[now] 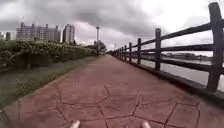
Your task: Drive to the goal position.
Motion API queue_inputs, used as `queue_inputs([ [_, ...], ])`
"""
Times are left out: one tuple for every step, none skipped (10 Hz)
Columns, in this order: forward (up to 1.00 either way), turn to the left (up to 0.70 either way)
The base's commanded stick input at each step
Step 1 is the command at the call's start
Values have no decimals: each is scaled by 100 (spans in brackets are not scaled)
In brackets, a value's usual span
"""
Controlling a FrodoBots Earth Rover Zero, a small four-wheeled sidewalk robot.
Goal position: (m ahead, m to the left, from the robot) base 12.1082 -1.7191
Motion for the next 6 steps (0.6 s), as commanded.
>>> queue_inputs([
  [50, 0],
  [50, 0],
  [50, 0],
  [50, 0],
  [50, 0],
  [50, 0],
])
